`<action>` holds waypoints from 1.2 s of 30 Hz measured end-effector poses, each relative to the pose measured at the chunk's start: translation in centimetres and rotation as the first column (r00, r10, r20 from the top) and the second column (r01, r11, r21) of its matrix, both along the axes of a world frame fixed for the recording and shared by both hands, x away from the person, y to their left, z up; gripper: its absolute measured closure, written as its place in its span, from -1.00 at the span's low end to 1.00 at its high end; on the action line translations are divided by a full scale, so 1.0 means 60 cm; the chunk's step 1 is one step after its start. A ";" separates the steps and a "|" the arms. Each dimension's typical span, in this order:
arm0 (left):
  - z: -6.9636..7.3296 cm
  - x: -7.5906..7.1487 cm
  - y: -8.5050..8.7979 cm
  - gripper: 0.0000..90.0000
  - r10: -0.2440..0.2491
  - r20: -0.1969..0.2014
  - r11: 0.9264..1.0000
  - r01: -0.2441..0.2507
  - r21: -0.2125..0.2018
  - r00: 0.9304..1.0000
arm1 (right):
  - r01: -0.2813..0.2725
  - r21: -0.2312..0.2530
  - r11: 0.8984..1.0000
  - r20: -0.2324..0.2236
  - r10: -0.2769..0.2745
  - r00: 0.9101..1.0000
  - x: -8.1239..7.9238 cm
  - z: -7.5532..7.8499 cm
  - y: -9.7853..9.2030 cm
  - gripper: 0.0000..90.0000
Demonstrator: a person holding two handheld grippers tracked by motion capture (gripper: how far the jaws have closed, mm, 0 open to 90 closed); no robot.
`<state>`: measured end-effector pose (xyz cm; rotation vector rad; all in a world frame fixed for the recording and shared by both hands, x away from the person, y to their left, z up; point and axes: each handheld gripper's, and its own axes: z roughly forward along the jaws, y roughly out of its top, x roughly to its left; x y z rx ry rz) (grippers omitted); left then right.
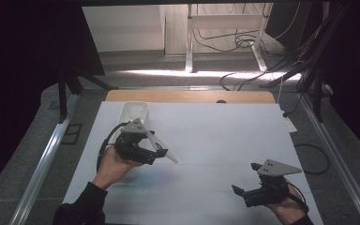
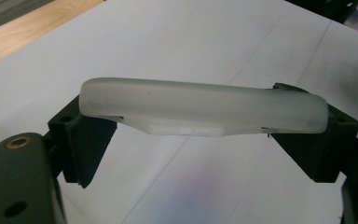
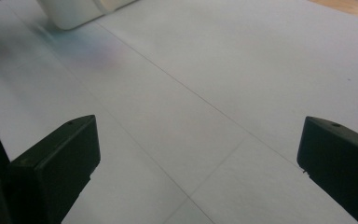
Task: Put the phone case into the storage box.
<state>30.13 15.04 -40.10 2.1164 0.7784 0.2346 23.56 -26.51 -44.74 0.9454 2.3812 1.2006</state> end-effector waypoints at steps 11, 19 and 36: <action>0.020 0.020 0.015 -0.62 0.052 -0.010 0.998 -0.051 0.029 0.999 | 0.078 -0.046 0.996 0.003 -0.078 0.997 -0.004 -0.006 -0.026 -1.00; 0.033 0.032 0.024 -0.61 0.090 -0.013 0.995 -0.089 0.042 0.996 | 0.134 -0.055 0.989 -0.004 -0.135 0.991 -0.007 -0.007 -0.044 -1.00; 0.062 0.055 0.053 -0.61 0.157 -0.006 0.985 -0.156 0.069 0.988 | 0.204 -0.078 0.976 -0.002 -0.205 0.979 -0.025 -0.009 -0.071 -1.00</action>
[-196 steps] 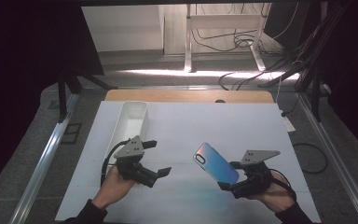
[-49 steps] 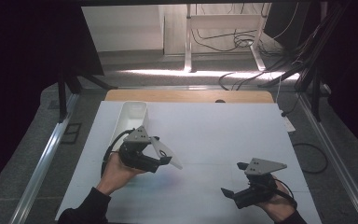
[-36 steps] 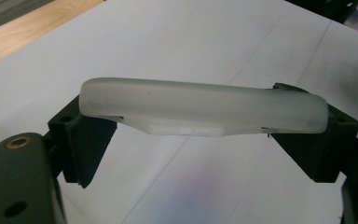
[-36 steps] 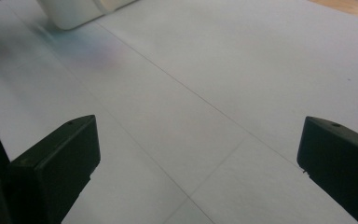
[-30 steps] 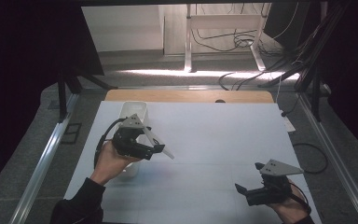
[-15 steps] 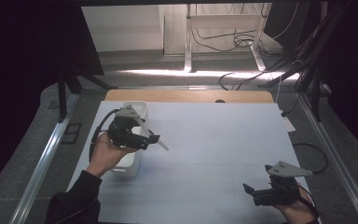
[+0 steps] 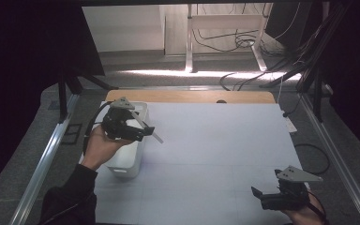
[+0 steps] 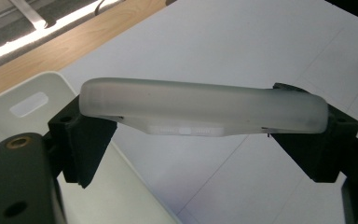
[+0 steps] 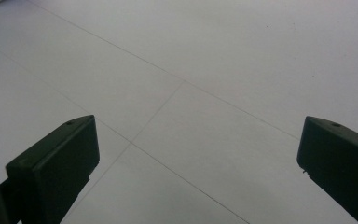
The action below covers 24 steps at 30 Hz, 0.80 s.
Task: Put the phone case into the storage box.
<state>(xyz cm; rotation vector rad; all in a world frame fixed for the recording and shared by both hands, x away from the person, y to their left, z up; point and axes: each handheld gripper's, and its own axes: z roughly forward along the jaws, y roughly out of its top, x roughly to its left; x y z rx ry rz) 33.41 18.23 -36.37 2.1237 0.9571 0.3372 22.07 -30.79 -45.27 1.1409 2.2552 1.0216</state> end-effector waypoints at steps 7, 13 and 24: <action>0.007 0.008 0.012 -0.61 0.033 -0.002 0.999 -0.033 0.025 0.999 | 0.027 -0.009 1.000 -0.012 -0.027 1.000 -0.002 -0.001 -0.006 -1.00; 0.011 0.016 0.028 -0.61 0.069 -0.008 0.997 -0.069 0.036 0.998 | 0.054 -0.012 0.998 -0.015 -0.054 0.998 -0.004 -0.001 -0.013 -1.00; 0.020 0.031 0.050 -0.61 0.140 -0.014 0.988 -0.139 0.064 0.990 | 0.086 -0.011 0.996 -0.020 -0.086 0.996 -0.005 0.000 -0.023 -1.00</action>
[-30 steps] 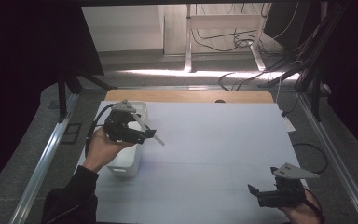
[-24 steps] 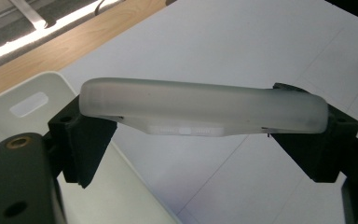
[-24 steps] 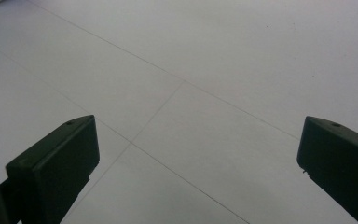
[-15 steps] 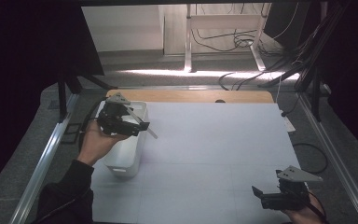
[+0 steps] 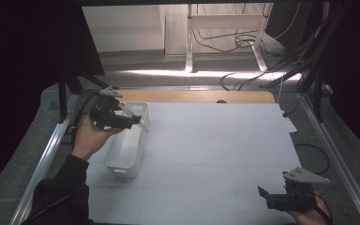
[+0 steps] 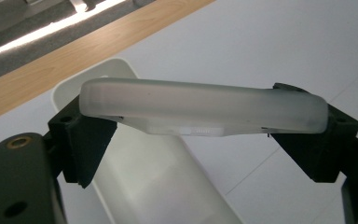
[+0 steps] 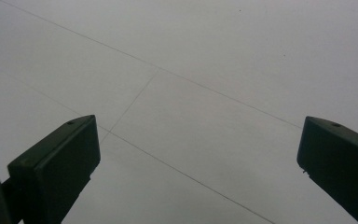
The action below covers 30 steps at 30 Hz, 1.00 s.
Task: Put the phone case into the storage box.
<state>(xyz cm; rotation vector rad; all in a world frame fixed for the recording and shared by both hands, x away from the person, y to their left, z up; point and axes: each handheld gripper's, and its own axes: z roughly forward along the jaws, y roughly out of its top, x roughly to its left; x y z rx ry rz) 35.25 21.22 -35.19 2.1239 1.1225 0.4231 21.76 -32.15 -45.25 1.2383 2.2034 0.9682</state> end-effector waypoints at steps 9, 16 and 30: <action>-0.003 0.022 0.015 -0.61 0.066 -0.014 0.998 -0.065 0.017 0.998 | -0.006 -0.012 1.000 -0.001 0.006 1.000 0.000 -0.001 0.002 -1.00; -0.009 0.042 0.023 -0.61 0.101 -0.026 0.995 -0.100 0.025 0.995 | -0.010 -0.021 1.000 -0.004 0.010 1.000 0.000 -0.001 0.004 -1.00; -0.028 0.084 0.026 -0.61 0.149 -0.052 0.988 -0.147 0.050 0.987 | -0.020 -0.027 0.999 0.002 0.020 1.000 -0.002 -0.001 0.005 -1.00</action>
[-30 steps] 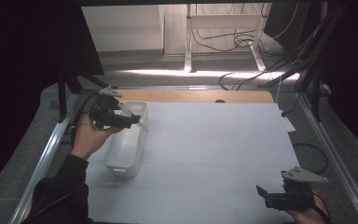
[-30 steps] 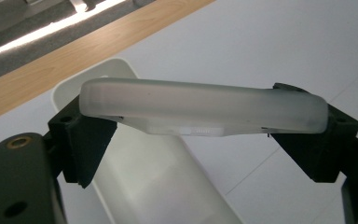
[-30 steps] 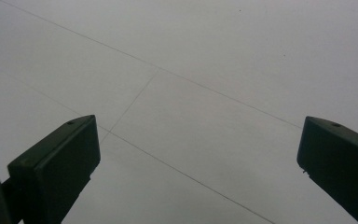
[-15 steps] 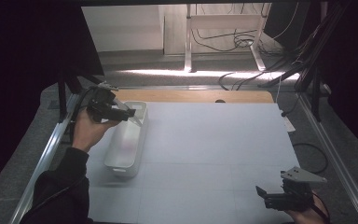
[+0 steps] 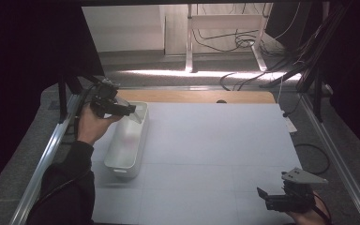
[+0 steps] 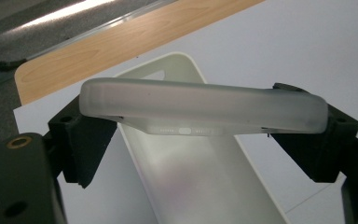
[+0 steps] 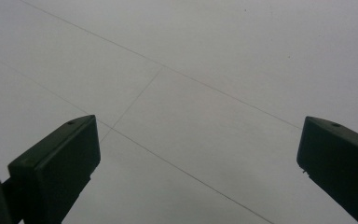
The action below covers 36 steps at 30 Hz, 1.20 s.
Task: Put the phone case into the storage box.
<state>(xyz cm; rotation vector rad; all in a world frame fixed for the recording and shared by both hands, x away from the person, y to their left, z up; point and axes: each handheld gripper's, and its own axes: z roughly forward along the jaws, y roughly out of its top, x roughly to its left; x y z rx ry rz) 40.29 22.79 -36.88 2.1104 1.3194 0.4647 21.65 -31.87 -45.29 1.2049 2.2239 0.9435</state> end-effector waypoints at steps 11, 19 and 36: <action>-0.006 0.027 -0.003 -0.61 0.019 -0.010 1.000 -0.019 0.017 1.000 | -0.014 -0.002 1.000 0.000 0.014 1.000 0.000 0.000 0.002 -1.00; -0.017 0.045 -0.005 -0.61 0.042 -0.024 0.999 -0.042 0.032 0.999 | -0.017 -0.002 1.000 -0.001 0.017 1.000 0.000 -0.001 0.001 -1.00; -0.061 0.083 -0.010 -0.61 0.081 -0.069 0.996 -0.078 0.047 0.994 | -0.035 -0.010 0.999 -0.011 0.035 0.999 0.000 -0.002 0.003 -1.00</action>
